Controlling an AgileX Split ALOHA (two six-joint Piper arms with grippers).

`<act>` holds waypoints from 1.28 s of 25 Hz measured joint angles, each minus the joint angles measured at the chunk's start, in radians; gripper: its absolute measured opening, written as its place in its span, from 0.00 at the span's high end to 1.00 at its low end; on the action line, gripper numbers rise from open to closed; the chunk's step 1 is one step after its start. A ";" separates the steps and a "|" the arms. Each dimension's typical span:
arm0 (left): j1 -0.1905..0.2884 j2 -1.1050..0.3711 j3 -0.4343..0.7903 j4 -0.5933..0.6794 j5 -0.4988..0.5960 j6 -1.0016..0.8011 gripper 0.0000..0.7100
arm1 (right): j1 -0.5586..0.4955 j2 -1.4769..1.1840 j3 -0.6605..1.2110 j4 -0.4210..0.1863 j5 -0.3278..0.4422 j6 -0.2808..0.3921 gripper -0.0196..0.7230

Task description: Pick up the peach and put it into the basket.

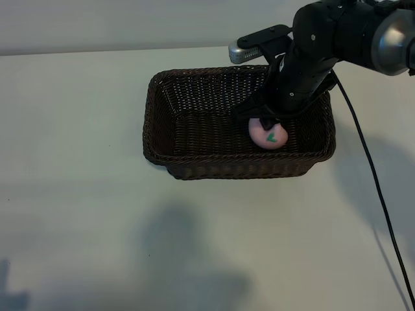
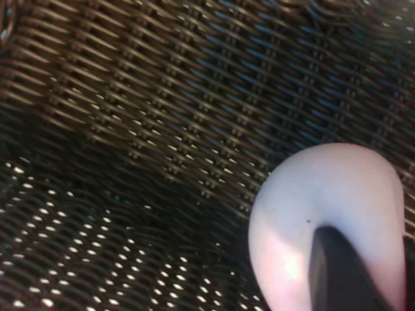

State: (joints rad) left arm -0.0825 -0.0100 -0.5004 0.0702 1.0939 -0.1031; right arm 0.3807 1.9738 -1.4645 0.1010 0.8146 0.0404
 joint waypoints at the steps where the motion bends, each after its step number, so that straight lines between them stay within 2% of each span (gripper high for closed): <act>1: 0.000 0.000 0.000 0.000 0.000 0.000 0.22 | 0.000 -0.002 -0.001 0.000 0.000 0.000 0.66; 6: 0.000 0.000 0.000 0.000 0.000 0.000 0.22 | 0.000 -0.021 -0.004 0.000 -0.003 0.000 0.25; 8: 0.000 0.000 0.000 0.000 0.000 0.000 0.22 | 0.000 -0.038 -0.023 0.000 0.005 0.000 0.13; 10: 0.000 0.000 0.000 0.000 0.000 0.000 0.22 | 0.000 -0.052 -0.057 -0.001 0.032 0.000 0.08; 12: 0.000 0.000 0.000 0.000 0.000 0.000 0.22 | 0.000 -0.064 -0.110 -0.014 0.086 0.000 0.07; 16: 0.000 0.000 0.000 0.000 0.000 0.000 0.22 | -0.004 -0.092 -0.202 -0.083 0.202 -0.001 0.10; 20: 0.000 0.000 0.000 0.000 0.000 0.000 0.22 | -0.043 -0.128 -0.223 -0.145 0.260 0.000 0.14; 25: 0.000 0.000 0.000 0.000 0.000 0.000 0.22 | -0.186 -0.158 -0.223 -0.178 0.318 -0.001 0.16; 32: 0.000 0.000 0.000 0.000 0.000 0.000 0.22 | -0.411 -0.198 -0.223 -0.173 0.398 -0.016 0.17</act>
State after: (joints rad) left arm -0.0825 -0.0100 -0.5004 0.0702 1.0939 -0.1031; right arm -0.0306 1.7755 -1.6877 -0.0725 1.2130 0.0243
